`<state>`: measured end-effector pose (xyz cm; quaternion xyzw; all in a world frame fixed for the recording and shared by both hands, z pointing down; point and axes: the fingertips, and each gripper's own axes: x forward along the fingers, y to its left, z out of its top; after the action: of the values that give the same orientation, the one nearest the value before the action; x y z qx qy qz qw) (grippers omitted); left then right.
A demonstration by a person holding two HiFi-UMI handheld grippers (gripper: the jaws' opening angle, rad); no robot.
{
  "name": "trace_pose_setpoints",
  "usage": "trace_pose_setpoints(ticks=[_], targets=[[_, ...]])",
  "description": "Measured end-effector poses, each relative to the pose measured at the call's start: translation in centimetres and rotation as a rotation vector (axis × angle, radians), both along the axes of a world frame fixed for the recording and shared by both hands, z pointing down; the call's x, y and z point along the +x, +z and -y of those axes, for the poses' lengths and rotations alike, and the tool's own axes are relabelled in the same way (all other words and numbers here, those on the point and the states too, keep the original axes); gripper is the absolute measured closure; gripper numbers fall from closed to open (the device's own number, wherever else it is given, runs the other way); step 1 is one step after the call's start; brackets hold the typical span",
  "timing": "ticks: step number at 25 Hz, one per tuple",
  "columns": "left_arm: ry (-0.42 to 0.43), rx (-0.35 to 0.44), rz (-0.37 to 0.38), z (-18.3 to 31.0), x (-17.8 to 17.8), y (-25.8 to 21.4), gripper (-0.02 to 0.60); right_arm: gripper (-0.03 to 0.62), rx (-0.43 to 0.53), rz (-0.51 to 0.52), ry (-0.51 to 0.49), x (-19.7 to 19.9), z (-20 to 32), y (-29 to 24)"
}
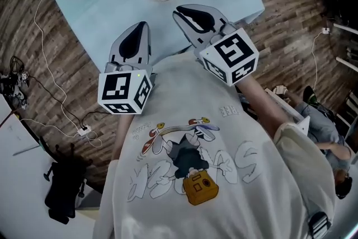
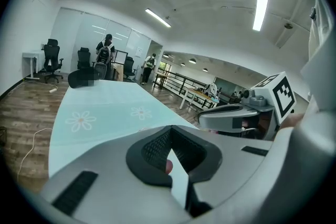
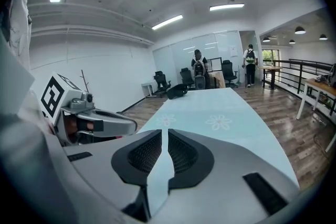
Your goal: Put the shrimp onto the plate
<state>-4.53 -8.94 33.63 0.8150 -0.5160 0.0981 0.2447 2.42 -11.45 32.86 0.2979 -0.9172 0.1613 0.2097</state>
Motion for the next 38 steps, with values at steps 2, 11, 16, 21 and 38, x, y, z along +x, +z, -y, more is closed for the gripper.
trace_pose_setpoints(ticks=[2,11,16,21,38], targets=[[-0.001,0.005,-0.007,-0.1,0.1,-0.3,0.574,0.539,0.028,0.007,0.004,-0.3,-1.0,-1.0],[-0.023,0.041,0.030,-0.3,-0.5,-1.2,0.574,0.540,0.080,0.029,0.053,-0.5,-2.0,-1.3],[-0.026,0.032,0.038,-0.6,-0.5,-0.6,0.574,0.543,0.070,0.056,0.086,-0.1,-1.8,-1.3],[-0.016,0.042,0.043,-0.6,-0.4,-0.9,0.574,0.545,0.078,0.049,0.099,0.0,-1.7,-1.5],[-0.005,0.060,0.018,0.8,-0.1,-1.2,0.574,0.549,-0.081,0.148,0.079,-0.1,-0.7,0.5]])
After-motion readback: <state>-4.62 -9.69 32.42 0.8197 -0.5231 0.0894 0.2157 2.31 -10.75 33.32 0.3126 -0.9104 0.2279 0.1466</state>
